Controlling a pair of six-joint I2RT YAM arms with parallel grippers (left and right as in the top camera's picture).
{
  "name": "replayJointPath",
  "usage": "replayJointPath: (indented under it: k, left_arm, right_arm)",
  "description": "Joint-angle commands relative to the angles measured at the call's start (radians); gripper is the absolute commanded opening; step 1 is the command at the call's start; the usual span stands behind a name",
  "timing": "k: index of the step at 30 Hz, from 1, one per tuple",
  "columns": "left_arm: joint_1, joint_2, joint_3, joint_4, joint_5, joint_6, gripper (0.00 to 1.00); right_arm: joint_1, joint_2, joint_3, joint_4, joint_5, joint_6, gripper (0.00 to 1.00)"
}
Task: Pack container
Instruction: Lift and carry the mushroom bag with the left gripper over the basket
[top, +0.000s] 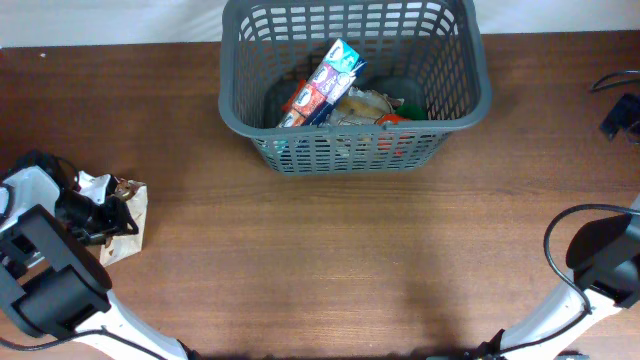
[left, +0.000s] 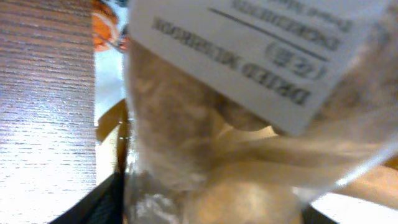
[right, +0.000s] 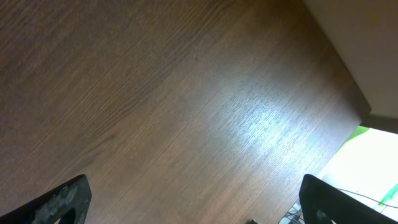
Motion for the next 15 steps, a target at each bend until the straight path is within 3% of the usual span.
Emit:
replayJointPath:
  k: [1, 6, 10, 15]
  left_arm:
    - [0.0, 0.017, -0.009, 0.003, 0.021, 0.001, 0.5]
    - [0.0, 0.017, -0.008, 0.003, 0.022, 0.0, 0.02]
    - [0.0, 0.017, -0.001, 0.003, 0.031, -0.034, 0.02]
    - [0.0, 0.015, 0.076, -0.013, 0.174, -0.039, 0.02]
  right_arm:
    - [-0.003, 0.0, -0.004, 0.0, 0.002, 0.013, 0.99]
    - [-0.003, 0.0, -0.004, 0.0, 0.002, 0.013, 0.99]
    - [-0.003, 0.0, -0.004, 0.0, 0.001, 0.013, 0.99]
    - [-0.003, 0.0, -0.004, 0.0, 0.002, 0.013, 0.99]
